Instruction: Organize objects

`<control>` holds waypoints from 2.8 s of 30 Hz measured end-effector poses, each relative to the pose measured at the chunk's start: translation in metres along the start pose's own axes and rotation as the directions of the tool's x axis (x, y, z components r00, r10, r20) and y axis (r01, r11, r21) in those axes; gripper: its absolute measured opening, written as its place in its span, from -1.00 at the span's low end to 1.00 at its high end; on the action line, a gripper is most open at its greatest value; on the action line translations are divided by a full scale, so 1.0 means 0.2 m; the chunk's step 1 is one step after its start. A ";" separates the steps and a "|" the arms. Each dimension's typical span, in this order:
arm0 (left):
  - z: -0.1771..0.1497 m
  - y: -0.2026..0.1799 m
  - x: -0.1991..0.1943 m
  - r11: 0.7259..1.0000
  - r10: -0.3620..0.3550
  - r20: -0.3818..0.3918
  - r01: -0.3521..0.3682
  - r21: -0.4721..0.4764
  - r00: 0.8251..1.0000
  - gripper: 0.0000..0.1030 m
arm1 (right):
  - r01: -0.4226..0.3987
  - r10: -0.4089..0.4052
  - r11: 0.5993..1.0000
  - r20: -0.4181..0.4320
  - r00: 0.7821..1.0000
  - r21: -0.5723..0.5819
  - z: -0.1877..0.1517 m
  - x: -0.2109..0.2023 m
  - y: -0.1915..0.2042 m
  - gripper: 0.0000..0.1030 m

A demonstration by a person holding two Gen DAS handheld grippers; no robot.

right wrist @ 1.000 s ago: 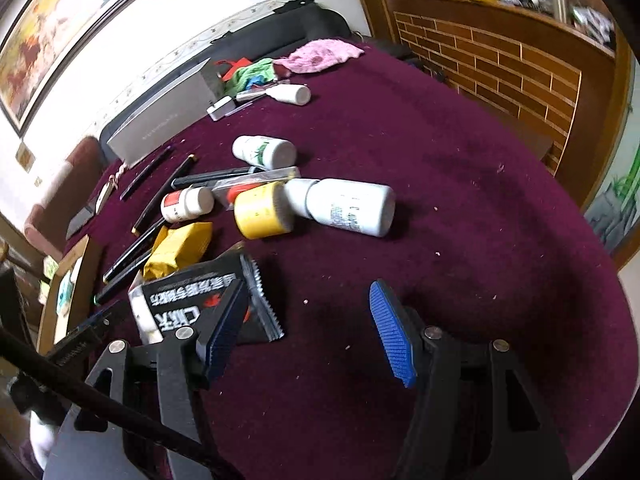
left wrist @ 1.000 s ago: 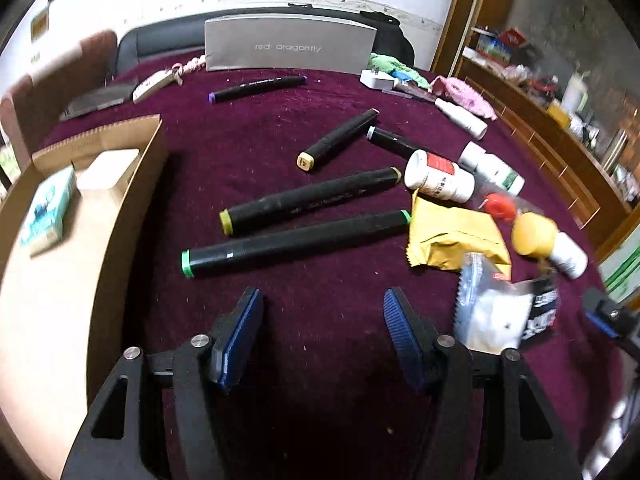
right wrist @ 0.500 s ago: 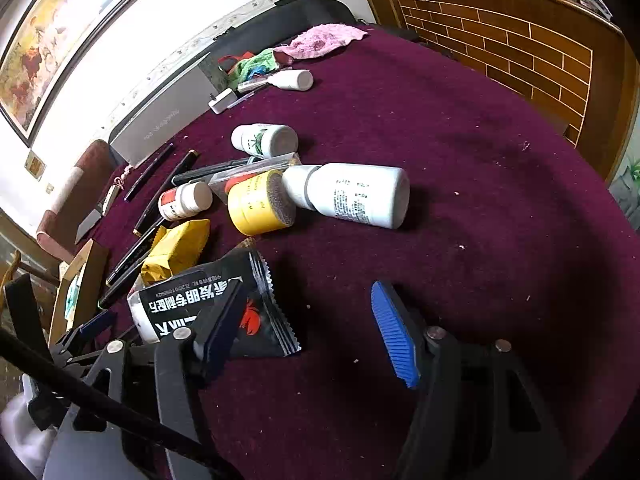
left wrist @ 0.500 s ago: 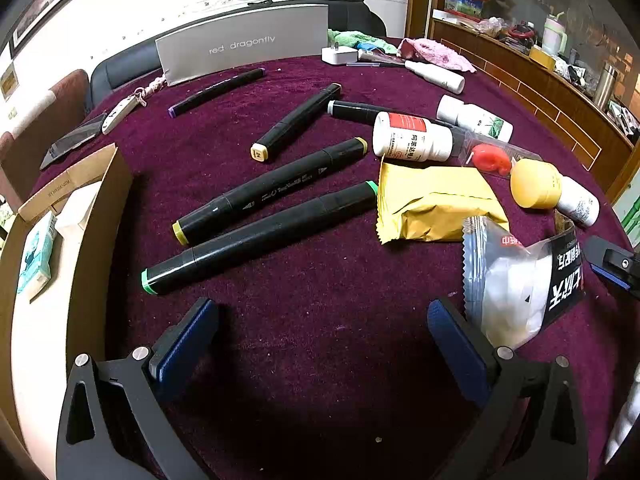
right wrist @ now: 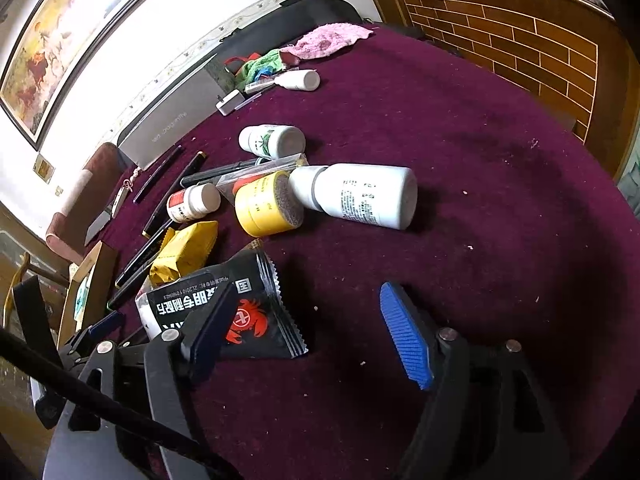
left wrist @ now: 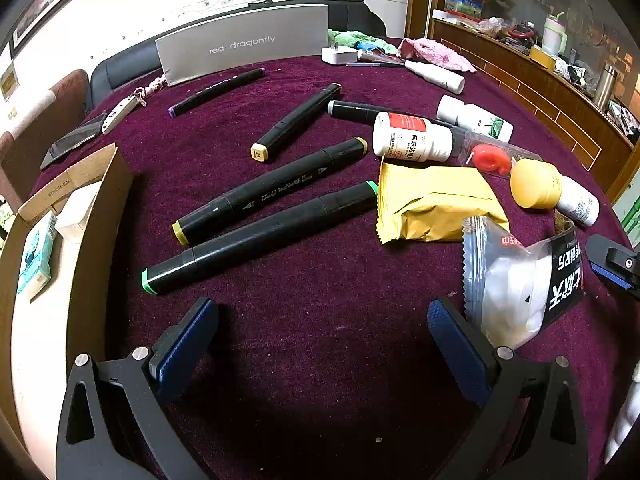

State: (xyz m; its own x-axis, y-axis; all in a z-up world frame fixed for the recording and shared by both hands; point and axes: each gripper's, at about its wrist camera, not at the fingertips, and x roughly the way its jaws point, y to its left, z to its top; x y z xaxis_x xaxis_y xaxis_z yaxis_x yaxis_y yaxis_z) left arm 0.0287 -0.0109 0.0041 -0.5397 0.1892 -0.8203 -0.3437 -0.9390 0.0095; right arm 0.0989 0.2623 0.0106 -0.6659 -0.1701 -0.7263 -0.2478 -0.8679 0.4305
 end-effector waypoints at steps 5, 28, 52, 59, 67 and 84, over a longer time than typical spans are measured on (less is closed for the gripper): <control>0.00 0.00 0.00 1.000 0.000 0.000 0.000 0.000 1.000 0.97 | -0.003 0.003 1.000 0.004 1.000 0.004 0.00 0.00 0.00 0.46; 0.00 0.00 0.00 1.000 0.002 0.000 -0.002 -0.002 1.000 0.97 | -0.030 0.029 0.999 0.016 0.999 0.033 0.00 0.00 -0.02 0.49; 0.03 0.02 0.00 0.999 -0.012 -0.083 0.008 -0.042 0.996 0.97 | -0.083 0.080 0.992 0.032 0.996 0.094 0.00 -0.02 -0.06 0.49; 0.00 -0.02 -0.01 0.996 0.059 -0.050 -0.062 -0.062 0.997 0.98 | -0.048 0.046 0.996 0.032 0.998 0.071 -0.01 -0.02 -0.04 0.49; -0.02 0.12 -0.18 0.986 -0.130 -0.035 0.125 -0.113 0.991 0.96 | -0.033 0.031 0.997 0.035 0.999 0.063 -0.01 -0.02 -0.03 0.49; 0.15 0.14 -0.14 0.985 -0.018 -0.049 0.027 0.170 0.999 0.10 | -0.116 0.111 0.986 0.045 0.993 0.122 -0.01 -0.03 -0.09 0.50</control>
State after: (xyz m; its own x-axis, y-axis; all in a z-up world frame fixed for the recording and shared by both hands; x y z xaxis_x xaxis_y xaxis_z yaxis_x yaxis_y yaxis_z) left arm 0.0122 -0.0338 0.0450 -0.4946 0.1920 -0.8477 -0.4833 -0.8714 0.0846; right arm 0.1079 0.2775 0.0059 -0.7203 -0.2443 -0.6492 -0.2530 -0.7789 0.5738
